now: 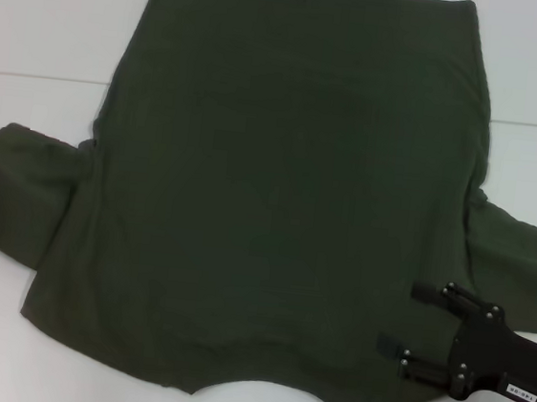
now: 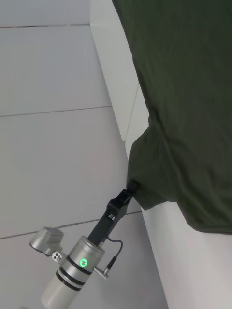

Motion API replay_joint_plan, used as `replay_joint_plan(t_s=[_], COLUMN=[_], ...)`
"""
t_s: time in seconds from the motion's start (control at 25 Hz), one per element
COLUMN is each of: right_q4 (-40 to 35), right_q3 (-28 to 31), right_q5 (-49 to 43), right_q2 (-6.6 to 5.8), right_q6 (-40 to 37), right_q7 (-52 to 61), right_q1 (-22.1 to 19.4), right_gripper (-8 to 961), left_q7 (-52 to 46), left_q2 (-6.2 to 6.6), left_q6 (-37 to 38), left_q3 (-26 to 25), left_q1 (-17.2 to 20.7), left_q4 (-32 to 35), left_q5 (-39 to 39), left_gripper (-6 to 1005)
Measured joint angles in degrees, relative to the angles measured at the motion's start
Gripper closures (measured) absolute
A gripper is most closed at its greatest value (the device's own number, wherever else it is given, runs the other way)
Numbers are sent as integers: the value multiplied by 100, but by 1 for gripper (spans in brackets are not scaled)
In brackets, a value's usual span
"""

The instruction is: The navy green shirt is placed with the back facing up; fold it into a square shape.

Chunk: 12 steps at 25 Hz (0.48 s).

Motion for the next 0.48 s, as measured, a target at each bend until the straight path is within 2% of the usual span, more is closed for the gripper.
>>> replay_joint_plan(t_s=[0.48], right_q4=[29], right_q3=[-9], right_q5=[0], right_q2=[3], right_q6=[0], right_q7=[-9], right_q1=[-1], right_gripper=[29], left_q7=[-282], left_q2=[68], left_q6=[74], left_q3=[52], left_q1=[-115], left_q4=[444], left_q5=[45], left_gripper=[995])
